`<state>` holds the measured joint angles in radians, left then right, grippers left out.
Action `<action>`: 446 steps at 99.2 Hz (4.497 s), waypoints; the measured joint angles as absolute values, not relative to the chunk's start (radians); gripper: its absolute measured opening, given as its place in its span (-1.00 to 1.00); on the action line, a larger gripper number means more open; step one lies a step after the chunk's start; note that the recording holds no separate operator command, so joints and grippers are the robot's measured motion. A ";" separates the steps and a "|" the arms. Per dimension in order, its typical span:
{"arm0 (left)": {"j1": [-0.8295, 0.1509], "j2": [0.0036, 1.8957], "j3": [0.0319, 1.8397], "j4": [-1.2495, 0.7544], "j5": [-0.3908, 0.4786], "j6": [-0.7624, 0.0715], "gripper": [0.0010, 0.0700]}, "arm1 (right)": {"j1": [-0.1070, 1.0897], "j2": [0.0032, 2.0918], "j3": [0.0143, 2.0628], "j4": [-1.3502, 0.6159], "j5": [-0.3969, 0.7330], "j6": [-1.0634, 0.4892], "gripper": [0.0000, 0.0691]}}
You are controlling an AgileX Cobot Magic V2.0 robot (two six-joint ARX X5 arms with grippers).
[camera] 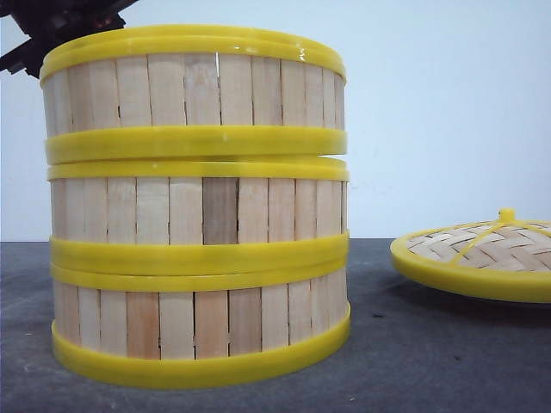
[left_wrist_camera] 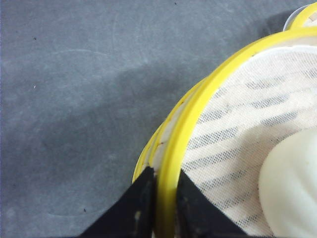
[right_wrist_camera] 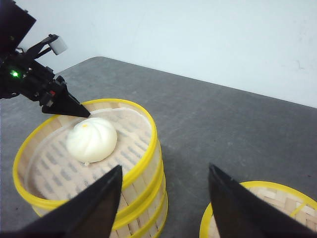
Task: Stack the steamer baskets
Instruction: 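Grip the rim with the left gripper and lift the basket onto the stack, then open the left gripper and withdraw it from the stack, then lower the right gripper and grasp the lid's yellow center knob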
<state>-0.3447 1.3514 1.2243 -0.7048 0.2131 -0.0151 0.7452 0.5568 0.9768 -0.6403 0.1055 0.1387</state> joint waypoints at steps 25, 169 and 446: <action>-0.352 1.353 1.224 -0.699 0.212 -0.015 -0.95 | 0.745 0.557 0.977 -0.640 0.105 0.139 -0.04; -0.356 0.767 1.237 -0.648 -0.010 -0.057 0.01 | 0.744 0.596 0.977 -0.657 0.211 0.160 -0.04; -0.356 0.310 0.921 -0.916 -0.027 -0.120 0.01 | 0.307 1.456 0.978 -0.530 0.187 0.179 -0.83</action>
<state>-0.3557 0.3099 0.9207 -0.9161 -0.0269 -0.1200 0.3069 1.4555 0.9775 -0.5304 0.1875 0.1791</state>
